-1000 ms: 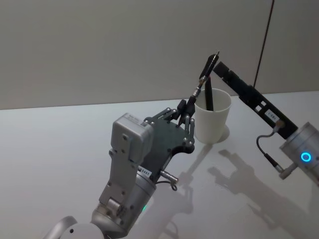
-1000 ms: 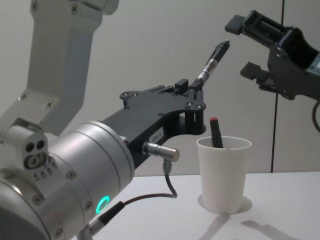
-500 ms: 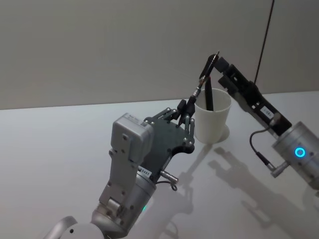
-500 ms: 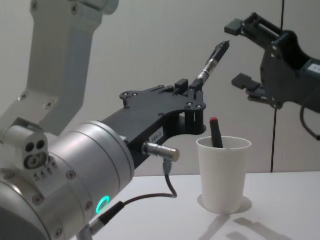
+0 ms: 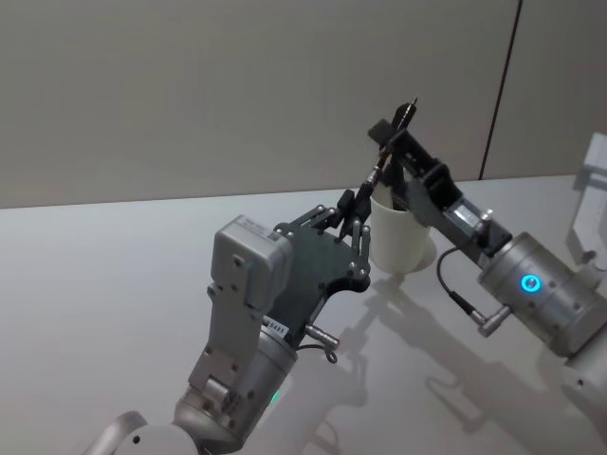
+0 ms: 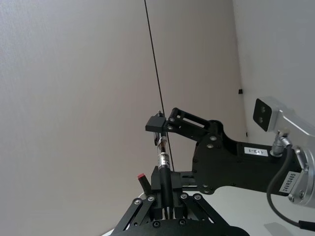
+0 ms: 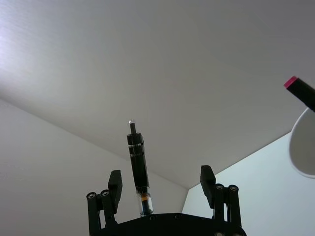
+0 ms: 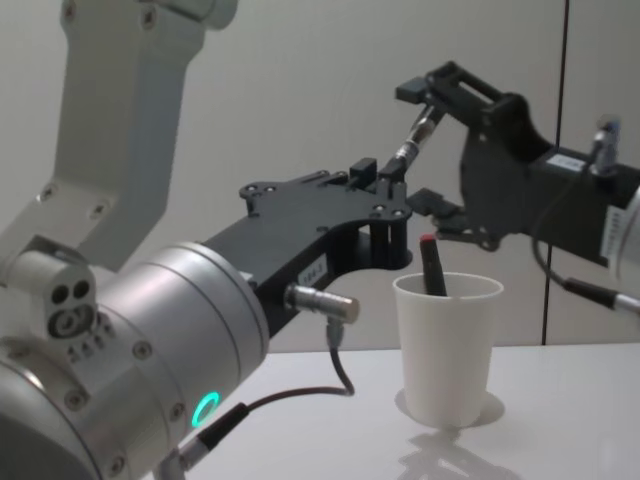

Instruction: Place the pen into the pen holder.

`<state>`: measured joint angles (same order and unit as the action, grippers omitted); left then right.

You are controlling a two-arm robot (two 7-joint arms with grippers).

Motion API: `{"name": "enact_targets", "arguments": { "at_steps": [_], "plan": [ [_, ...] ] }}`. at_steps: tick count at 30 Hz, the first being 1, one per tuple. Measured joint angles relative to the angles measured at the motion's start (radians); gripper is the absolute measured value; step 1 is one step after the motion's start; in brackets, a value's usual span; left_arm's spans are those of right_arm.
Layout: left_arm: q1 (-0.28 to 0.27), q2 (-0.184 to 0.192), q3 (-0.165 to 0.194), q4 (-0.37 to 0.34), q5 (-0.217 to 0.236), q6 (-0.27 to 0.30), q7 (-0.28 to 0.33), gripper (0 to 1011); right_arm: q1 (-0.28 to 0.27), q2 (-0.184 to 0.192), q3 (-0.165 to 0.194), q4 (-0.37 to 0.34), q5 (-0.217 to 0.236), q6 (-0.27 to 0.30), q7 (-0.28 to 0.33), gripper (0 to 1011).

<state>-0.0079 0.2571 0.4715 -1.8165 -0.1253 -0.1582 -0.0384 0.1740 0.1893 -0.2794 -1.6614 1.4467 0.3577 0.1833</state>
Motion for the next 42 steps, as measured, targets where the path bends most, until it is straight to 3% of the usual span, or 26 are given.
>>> {"name": "enact_targets", "arguments": {
  "at_steps": [16, 42],
  "plan": [
    [0.000, 0.000, 0.000, 0.000, 0.000, 0.000, 0.000, 116, 0.037, -0.020, -0.026, 0.020, 0.042, 0.037, -0.032, 1002],
    [0.000, 0.000, 0.000, 0.000, 0.000, 0.000, 0.000, 116, 0.058, 0.030, -0.022, -0.001, 0.073, 0.051, -0.019, 1001]
  ]
}}
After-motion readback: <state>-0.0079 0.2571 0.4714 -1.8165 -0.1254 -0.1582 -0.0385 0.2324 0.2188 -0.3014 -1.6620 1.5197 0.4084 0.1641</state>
